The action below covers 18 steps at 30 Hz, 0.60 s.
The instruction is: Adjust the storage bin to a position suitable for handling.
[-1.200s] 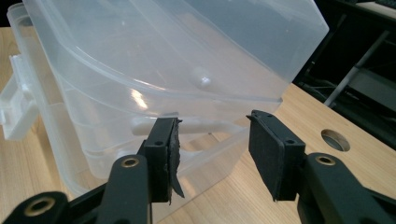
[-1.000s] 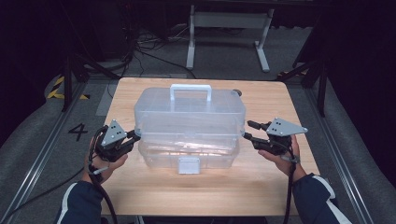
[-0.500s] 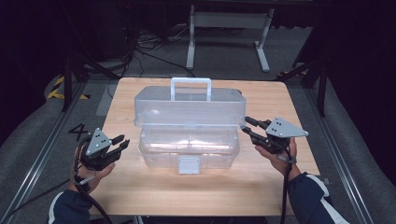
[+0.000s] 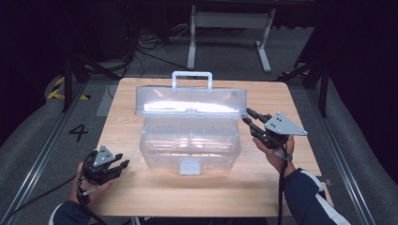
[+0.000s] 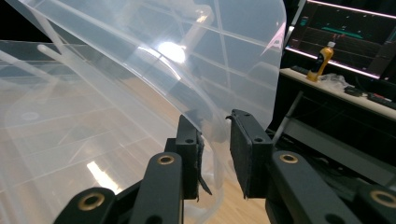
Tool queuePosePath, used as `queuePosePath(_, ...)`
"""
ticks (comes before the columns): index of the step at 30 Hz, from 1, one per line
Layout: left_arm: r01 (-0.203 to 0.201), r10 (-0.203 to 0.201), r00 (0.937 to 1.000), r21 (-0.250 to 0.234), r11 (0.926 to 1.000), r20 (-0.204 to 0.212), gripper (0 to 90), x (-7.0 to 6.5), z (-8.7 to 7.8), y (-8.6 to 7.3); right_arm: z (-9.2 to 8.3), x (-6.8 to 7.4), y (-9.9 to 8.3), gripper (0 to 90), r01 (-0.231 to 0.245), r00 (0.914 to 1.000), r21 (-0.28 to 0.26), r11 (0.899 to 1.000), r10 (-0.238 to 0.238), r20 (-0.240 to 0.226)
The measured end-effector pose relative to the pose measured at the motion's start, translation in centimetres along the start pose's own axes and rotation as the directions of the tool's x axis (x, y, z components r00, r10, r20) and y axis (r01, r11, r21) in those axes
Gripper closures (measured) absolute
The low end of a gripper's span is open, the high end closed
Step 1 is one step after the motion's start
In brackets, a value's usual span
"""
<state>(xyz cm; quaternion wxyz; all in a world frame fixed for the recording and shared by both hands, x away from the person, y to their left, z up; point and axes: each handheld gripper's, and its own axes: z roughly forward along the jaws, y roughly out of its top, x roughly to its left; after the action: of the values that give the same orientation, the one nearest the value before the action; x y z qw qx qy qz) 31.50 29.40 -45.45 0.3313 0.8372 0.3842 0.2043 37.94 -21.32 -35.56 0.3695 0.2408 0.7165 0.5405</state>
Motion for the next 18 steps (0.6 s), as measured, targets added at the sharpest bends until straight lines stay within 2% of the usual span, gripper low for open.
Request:
queuePosePath(3,-0.018,0.018,0.9998,0.013,0.9997,0.009,60.2,-0.2,0.0,0.0,0.3,-0.2,0.3,74.8,-0.003,0.9998,-0.005,1.000,0.003,0.019)
queuePosePath(5,-0.005,0.005,0.9996,-0.003,1.0000,0.026,59.9,-0.3,0.3,-0.2,0.6,-0.1,0.6,75.3,-0.002,0.9989,-0.016,1.000,0.003,0.048)
queuePosePath(7,0.009,-0.009,0.9988,0.002,1.0000,0.048,60.4,-0.3,0.5,-0.4,0.9,-0.1,0.7,75.6,-0.008,0.9980,-0.027,1.000,0.010,0.063)
queuePosePath(10,0.006,-0.007,0.9977,0.024,0.9997,0.067,60.2,-0.5,1.3,-0.5,1.2,-0.3,1.0,76.6,-0.011,0.9962,-0.036,0.999,0.014,0.086)
queuePosePath(11,0.024,-0.026,0.9969,0.026,0.9994,0.075,60.0,-0.7,1.4,-0.6,1.3,-0.3,1.1,76.9,0.000,0.9952,-0.035,0.999,0.004,0.098)
queuePosePath(13,0.007,-0.010,0.9964,0.029,0.9996,0.084,59.5,-0.6,1.7,-0.6,1.5,-0.2,1.3,77.3,0.009,0.9933,-0.034,0.999,-0.005,0.116)
queuePosePath(18,0.015,-0.019,0.9932,0.035,0.9993,0.115,56.2,-0.7,2.2,-0.8,2.0,-0.7,1.7,77.9,-0.015,0.9923,-0.037,0.999,0.019,0.122)
